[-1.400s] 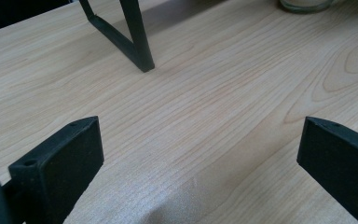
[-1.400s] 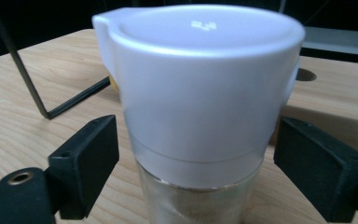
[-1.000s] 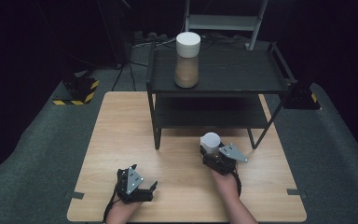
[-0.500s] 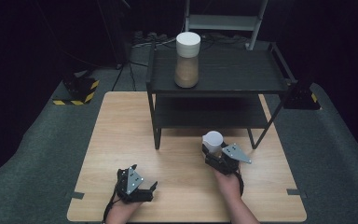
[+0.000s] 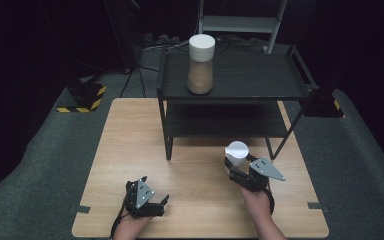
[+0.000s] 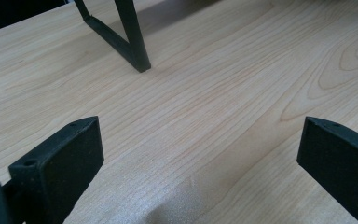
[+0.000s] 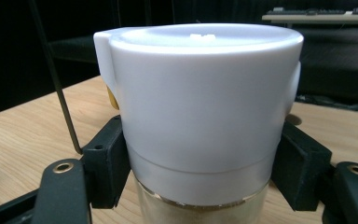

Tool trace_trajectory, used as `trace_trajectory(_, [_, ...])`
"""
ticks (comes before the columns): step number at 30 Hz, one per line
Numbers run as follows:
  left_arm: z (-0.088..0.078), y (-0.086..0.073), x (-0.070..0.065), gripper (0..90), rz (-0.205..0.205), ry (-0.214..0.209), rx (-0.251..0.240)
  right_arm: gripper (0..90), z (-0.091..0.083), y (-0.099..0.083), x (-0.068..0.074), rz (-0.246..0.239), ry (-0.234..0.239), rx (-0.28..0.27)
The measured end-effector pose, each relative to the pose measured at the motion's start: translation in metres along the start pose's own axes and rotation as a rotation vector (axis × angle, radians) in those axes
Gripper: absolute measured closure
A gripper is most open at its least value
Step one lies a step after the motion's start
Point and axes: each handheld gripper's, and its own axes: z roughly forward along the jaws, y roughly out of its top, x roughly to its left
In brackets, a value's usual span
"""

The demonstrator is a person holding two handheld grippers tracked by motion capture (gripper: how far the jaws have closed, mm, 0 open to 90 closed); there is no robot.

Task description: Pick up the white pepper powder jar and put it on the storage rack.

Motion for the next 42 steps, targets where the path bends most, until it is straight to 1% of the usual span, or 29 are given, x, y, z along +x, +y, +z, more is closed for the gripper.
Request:
trace_trajectory(3, [0.0, 0.0, 0.0, 0.6, 0.002, 0.001, 0.0, 29.6, -0.006, 0.004, -0.002, 0.0, 0.004, -0.008])
trace_trajectory(6, [0.0, 0.0, 0.0, 0.6, 0.003, 0.001, 0.001, 29.6, -0.017, 0.011, -0.004, -0.013, 0.009, -0.024])
trace_trajectory(7, [0.0, 0.0, 0.0, 0.6, 0.003, 0.001, 0.001, 29.6, -0.017, 0.011, -0.004, -0.013, 0.009, -0.024])
trace_trajectory(9, [0.0, 0.0, 0.0, 0.6, 0.003, 0.001, 0.002, 29.7, -0.024, 0.019, -0.004, -0.025, 0.013, -0.034])
trace_trajectory(10, [0.0, 0.0, 0.0, 0.6, 0.002, 0.001, 0.002, 29.7, -0.024, 0.019, -0.004, -0.025, 0.013, -0.034])
trace_trajectory(13, [0.0, 0.0, -0.001, 0.6, 0.004, 0.002, 0.002, 29.7, -0.034, 0.03, -0.006, -0.037, 0.024, -0.048])
trace_trajectory(15, [0.0, 0.0, -0.001, 0.6, 0.005, 0.002, 0.002, 29.7, -0.036, 0.032, -0.006, -0.037, 0.026, -0.054])
trace_trajectory(18, [0.0, 0.0, -0.001, 0.6, 0.005, 0.003, 0.002, 29.8, -0.044, 0.044, -0.006, -0.045, 0.035, -0.068])
trace_trajectory(19, [0.0, 0.0, -0.001, 0.5, 0.005, 0.003, 0.002, 29.8, -0.044, 0.044, -0.006, -0.045, 0.035, -0.068])
trace_trajectory(22, [0.0, 0.0, -0.001, 0.6, 0.005, 0.003, 0.002, 29.8, -0.049, 0.055, -0.006, -0.046, 0.046, -0.081])
trace_trajectory(23, [0.0, 0.0, -0.001, 0.6, 0.005, 0.003, 0.002, 29.8, -0.049, 0.055, -0.006, -0.046, 0.046, -0.081])
trace_trajectory(27, [0.0, 0.0, -0.001, 0.6, 0.004, 0.002, 0.001, 29.9, -0.053, 0.067, -0.007, -0.047, 0.058, -0.097])
trace_trajectory(29, [0.0, 0.0, -0.001, 0.6, 0.004, 0.001, 0.0, 29.9, -0.054, 0.072, -0.008, -0.053, 0.06, -0.103])
trace_trajectory(31, [0.0, 0.0, -0.001, 0.5, 0.003, 0.001, 0.0, 29.9, -0.056, 0.08, -0.01, -0.048, 0.063, -0.111])
trace_trajectory(32, [0.0, 0.0, -0.001, 0.6, 0.003, 0.001, 0.0, 29.9, -0.056, 0.08, -0.01, -0.048, 0.063, -0.111])
trace_trajectory(35, [0.0, 0.0, 0.0, 0.6, 0.003, 0.0, 0.0, 29.9, -0.058, 0.091, -0.012, -0.046, 0.063, -0.126])
trace_trajectory(37, [0.0, 0.0, 0.0, 0.6, 0.003, 0.0, 0.001, 29.9, -0.058, 0.093, -0.013, -0.047, 0.063, -0.127])
trace_trajectory(39, [0.0, 0.0, 0.0, 0.6, 0.003, 0.0, 0.001, 30.0, -0.059, 0.101, -0.015, -0.042, 0.067, -0.131])
trace_trajectory(42, [0.0, 0.0, 0.0, 0.6, 0.003, 0.0, 0.0, 30.0, -0.06, 0.107, -0.016, -0.044, 0.066, -0.138])
